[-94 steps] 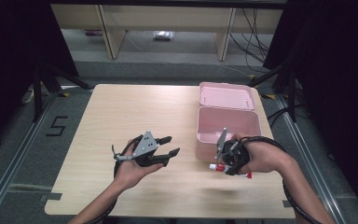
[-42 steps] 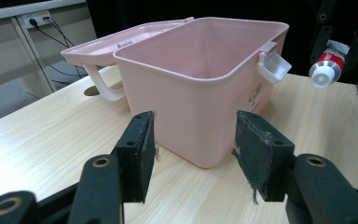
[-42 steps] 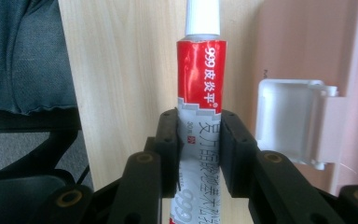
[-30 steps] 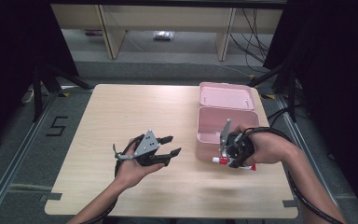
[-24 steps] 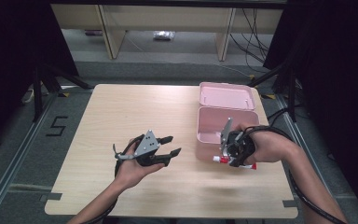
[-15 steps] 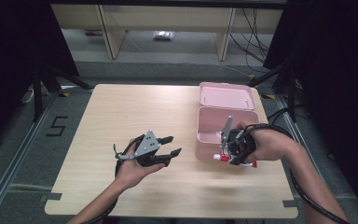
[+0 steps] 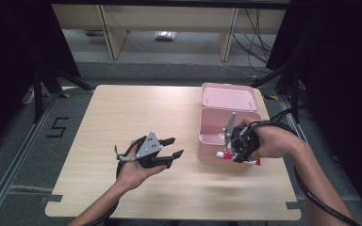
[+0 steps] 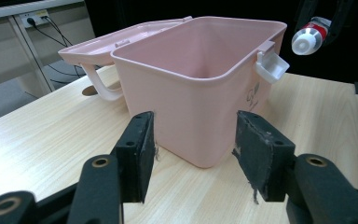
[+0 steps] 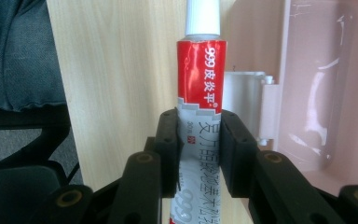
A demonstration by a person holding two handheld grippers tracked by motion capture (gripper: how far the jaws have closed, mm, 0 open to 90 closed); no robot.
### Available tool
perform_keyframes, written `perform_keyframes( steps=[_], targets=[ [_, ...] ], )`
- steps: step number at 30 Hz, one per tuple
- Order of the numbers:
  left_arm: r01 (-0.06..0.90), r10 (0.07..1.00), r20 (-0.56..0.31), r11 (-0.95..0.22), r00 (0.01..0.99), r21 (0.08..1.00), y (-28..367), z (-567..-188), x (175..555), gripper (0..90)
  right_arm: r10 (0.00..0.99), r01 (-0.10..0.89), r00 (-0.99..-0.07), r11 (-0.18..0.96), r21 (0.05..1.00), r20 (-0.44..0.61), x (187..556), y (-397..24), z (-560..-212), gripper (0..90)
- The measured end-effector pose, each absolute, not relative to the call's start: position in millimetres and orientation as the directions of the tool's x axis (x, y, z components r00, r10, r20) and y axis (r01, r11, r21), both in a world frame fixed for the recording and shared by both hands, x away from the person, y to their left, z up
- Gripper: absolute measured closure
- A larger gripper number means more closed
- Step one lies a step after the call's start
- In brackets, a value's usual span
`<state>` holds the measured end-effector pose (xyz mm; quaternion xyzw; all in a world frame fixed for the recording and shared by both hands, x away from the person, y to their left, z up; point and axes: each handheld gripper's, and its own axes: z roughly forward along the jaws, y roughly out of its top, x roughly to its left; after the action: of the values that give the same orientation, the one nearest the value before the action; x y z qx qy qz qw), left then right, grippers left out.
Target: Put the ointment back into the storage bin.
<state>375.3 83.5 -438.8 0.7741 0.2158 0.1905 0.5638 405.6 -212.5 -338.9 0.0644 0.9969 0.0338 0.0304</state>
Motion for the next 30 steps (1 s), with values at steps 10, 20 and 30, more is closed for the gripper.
perform_keyframes(
  steps=[10, 20, 30],
  targets=[
    [0.121, 0.547, 0.052, -0.275, 0.836, 0.954, 83.0, -438.9, 375.6, 46.8, 0.143, 0.14, -0.989, 0.988, 0.066, -0.047, 408.6, -212.4, -335.3, 72.3],
    [0.123, 0.549, 0.051, -0.275, 0.834, 0.953, 83.5, -438.9, 375.5, 46.7, 0.121, 0.116, -0.99, 0.991, 0.064, -0.071, 414.6, -212.4, -331.1, 72.3],
    [0.121, 0.547, 0.052, -0.275, 0.836, 0.954, 82.7, -439.0, 375.5, 46.7, 0.104, 0.098, -0.991, 0.993, 0.067, -0.081, 420.1, -214.6, -329.4, 72.3]
  ],
)
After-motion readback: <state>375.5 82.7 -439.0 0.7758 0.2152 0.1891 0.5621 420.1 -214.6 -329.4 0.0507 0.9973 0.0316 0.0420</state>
